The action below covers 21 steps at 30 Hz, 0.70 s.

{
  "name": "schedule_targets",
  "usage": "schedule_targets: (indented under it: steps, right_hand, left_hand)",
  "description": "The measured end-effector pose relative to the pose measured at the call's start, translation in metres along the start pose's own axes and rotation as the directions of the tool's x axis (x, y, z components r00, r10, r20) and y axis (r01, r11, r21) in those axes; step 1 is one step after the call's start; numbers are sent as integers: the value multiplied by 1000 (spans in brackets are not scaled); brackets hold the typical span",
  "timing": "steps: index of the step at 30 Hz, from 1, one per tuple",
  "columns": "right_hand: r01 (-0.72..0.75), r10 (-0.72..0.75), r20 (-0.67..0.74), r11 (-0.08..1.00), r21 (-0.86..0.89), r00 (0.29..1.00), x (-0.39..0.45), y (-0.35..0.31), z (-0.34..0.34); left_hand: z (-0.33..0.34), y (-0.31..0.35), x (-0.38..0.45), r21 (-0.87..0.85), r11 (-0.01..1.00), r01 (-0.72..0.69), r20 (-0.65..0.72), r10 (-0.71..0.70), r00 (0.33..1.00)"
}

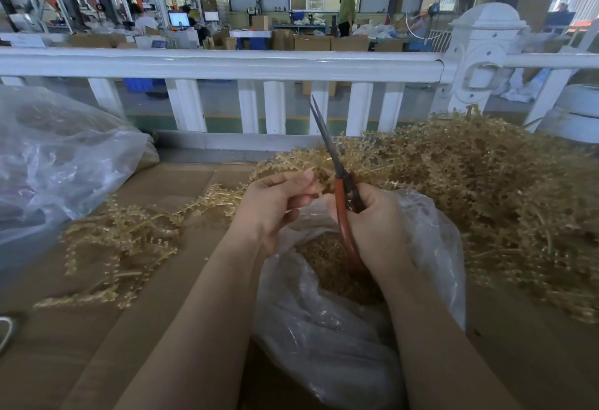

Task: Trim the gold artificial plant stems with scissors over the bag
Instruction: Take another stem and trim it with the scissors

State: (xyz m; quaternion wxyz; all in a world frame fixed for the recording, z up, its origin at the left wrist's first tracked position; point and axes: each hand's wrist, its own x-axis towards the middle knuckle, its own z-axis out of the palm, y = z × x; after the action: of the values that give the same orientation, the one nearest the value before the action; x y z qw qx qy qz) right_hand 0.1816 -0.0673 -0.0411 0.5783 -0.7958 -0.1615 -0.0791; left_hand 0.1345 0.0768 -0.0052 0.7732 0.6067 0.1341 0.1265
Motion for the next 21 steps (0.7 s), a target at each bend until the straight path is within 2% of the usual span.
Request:
schedule_targets:
  steps: [4, 10, 15, 21]
  right_hand:
    - [63, -69, -29, 983, -170, 997, -2, 2, -4]
    - [222, -249, -2, 867, -446, 968, -4, 5, -1]
    - [215, -252, -9, 845, -490, 968, -3, 7, -2]
    - [209, -250, -8, 826, -523, 968, -3, 4, -3]
  left_hand:
    - [-6, 2, 2, 18, 993, -115, -10, 115, 993]
    - [-8, 5, 4, 137, 940, -313, -3, 316, 949]
    - [-7, 6, 2, 167, 901, -400, 38, 400, 916]
    - [-10, 6, 4, 182, 888, -423, 50, 421, 906]
